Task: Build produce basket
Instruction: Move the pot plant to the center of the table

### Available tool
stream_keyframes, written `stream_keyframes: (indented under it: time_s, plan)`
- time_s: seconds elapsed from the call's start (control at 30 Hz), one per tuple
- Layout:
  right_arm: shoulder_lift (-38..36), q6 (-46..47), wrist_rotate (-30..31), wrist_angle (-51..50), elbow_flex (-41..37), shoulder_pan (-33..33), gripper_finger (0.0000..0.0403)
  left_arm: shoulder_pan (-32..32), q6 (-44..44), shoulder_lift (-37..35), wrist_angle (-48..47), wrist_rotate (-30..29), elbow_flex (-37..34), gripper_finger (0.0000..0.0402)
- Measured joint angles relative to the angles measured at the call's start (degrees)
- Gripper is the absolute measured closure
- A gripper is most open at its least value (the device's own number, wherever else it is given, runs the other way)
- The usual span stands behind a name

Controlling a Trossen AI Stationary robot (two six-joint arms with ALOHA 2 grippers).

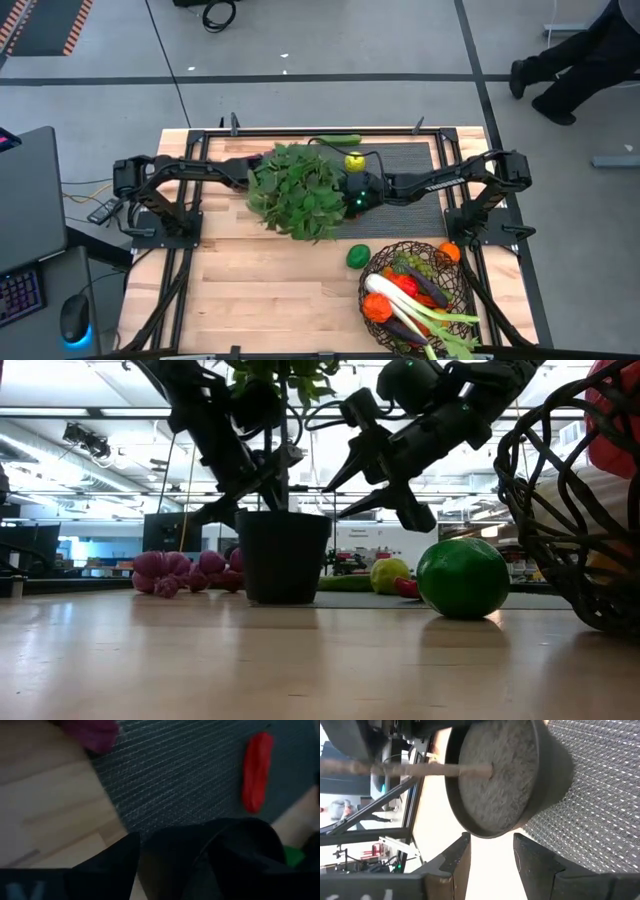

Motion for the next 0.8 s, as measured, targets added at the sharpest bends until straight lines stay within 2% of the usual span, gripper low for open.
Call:
stream_keyframes:
  time_s: [0.1,0.3,0.67,0.8]
  plan:
    - [0.0,0.0,0.0,-0.1,0.0,0.2,0.025,1.5,2.9,0.0,1.1,5.3,0.0,0.0148]
    - [0.0,0.1,0.0,-0.2,0.0,0.1,0.025,3.9,7.6,0.0,-2.6,13.5,0.0,0.0094]
    - [0.0,0.6,0.0,-0.2,0.0,-0.3,0.0249,8.3,13.7,-3.0,-5.2,15.3,0.0,0.0084]
    - [-0.3,0.6,-1.1,-0.3,-0.1,-0.3,0.0233,10.0,16.4,-4.9,-7.8,16.6,0.1,0.0084]
